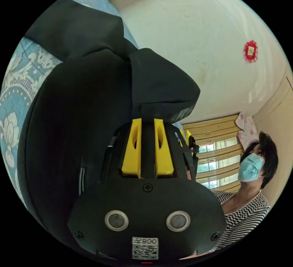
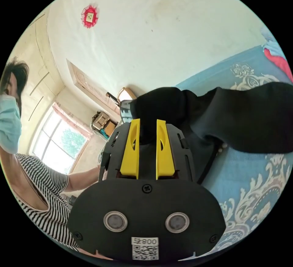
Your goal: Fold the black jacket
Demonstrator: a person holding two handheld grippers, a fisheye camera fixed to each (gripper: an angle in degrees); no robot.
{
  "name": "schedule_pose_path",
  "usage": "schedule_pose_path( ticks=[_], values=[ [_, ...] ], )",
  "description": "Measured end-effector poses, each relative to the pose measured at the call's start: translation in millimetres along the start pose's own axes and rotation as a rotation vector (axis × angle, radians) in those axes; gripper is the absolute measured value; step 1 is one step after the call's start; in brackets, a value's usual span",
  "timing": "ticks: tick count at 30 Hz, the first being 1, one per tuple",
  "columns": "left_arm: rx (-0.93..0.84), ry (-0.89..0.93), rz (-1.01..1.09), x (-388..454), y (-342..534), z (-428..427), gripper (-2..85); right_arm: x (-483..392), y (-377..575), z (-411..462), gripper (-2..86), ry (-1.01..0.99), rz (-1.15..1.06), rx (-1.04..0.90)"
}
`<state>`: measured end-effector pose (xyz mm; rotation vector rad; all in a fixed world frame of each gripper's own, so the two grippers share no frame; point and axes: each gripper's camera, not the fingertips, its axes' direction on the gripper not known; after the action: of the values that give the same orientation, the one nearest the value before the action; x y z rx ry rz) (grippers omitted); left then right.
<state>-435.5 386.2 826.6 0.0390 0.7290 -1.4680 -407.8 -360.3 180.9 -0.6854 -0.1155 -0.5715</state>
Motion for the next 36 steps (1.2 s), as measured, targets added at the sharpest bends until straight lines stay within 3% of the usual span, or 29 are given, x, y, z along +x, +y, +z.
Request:
schedule_pose_path(
  ticks=[7,13,17,22,26,30,32,36],
  values=[
    [0.071,0.036,0.153,49,-37,-32,15.6,22,-86,35,12.3,-0.08,0.038,-0.051],
    [-0.03,-0.134,0.36,116,-143,0,18.3,34,-159,71,13.3,-0.014,0.067,-0.1],
    [-0.257,-0.293,0.32,109,-179,49,14.4,50,-187,126,13.7,0.049,0.108,-0.293],
    [-0.268,-0.261,0.26,88,-172,58,4.9,74,-181,158,10.4,-0.026,0.184,-0.402],
    [-0.176,-0.199,0.279,87,-168,46,3.0,91,-179,162,2.9,-0.157,0.237,-0.391],
    [-0.015,-0.061,0.37,101,-167,26,2.6,91,-185,154,1.3,-0.228,0.223,-0.283],
    [0.063,0.054,0.488,112,-162,12,2.6,81,-197,131,0.9,-0.365,0.154,-0.104],
    [0.097,0.113,0.577,94,-132,7,2.7,51,-199,111,0.5,-0.46,-0.098,-0.004]
  ],
)
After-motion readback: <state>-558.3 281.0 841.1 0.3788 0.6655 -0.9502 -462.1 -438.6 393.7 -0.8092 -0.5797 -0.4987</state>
